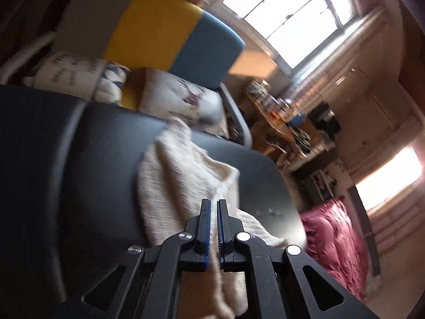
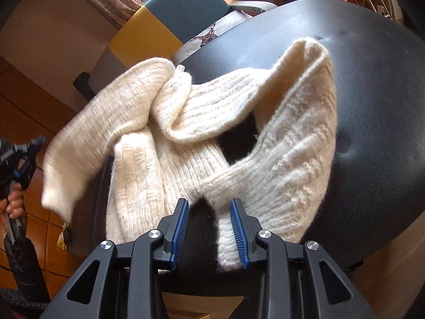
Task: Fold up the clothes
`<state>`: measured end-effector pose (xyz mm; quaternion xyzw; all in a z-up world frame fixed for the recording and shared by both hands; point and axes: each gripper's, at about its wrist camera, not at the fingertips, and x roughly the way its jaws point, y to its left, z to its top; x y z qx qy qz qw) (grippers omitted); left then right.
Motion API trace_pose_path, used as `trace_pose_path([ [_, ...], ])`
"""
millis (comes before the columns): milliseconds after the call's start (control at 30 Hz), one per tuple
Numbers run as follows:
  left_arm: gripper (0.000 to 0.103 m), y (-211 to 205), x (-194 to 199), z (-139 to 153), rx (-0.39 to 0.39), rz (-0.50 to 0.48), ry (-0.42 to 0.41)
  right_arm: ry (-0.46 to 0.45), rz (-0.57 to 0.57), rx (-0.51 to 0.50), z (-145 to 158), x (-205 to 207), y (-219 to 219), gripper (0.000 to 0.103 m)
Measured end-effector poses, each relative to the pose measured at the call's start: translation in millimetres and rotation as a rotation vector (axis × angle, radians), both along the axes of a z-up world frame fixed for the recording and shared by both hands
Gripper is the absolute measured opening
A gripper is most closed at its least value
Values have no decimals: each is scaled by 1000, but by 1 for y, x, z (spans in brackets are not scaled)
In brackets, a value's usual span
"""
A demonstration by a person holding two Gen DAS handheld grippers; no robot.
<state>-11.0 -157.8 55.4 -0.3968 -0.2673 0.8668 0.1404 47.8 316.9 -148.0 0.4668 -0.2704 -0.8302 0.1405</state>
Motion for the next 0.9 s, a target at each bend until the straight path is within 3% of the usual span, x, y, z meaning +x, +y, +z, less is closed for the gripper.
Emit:
trace_pose_path([
  [33,2,-23,6,-5,-23,57,-9,0,-5,3,2,-1,-1,33],
  [133,2,-71,24,-37,-187,218,-87,-3,-20,12,7,-8,-3,33],
  [233,4,-77,37,-77,-194,185,-165,-16,-27,0,13,-19,-12,33],
  [333,23,-46,39,-99,-211,74,-191,-34,-16,4,13,-32,-26,33],
  [400,31,-18,35,-107,-246,-14,-179,-36,6,30,16,-35,-35,33],
  [467,41,15,28,-108,-320,-107,-130,-36,36,63,19,-36,-45,33],
  [533,67,49,17,-107,-414,-201,-51,-41,57,113,19,-38,-55,33],
  [600,77,77,7,-113,-519,-268,-1,-47,72,147,19,-38,-62,33],
  [633,78,87,1,-120,-548,-300,-1,-51,76,153,18,-38,-64,33],
  [767,77,98,-24,-155,-529,-348,-111,-74,87,183,12,-37,-70,33],
  [800,63,95,-27,-161,-509,-329,-129,-76,89,184,10,-37,-70,33],
  [833,39,92,-28,-164,-489,-311,-137,-74,88,179,9,-37,-69,33],
  [867,29,89,-29,-166,-471,-295,-141,-73,87,173,9,-37,-68,33],
  [900,10,86,-30,-167,-453,-279,-145,-71,86,167,8,-37,-68,33],
])
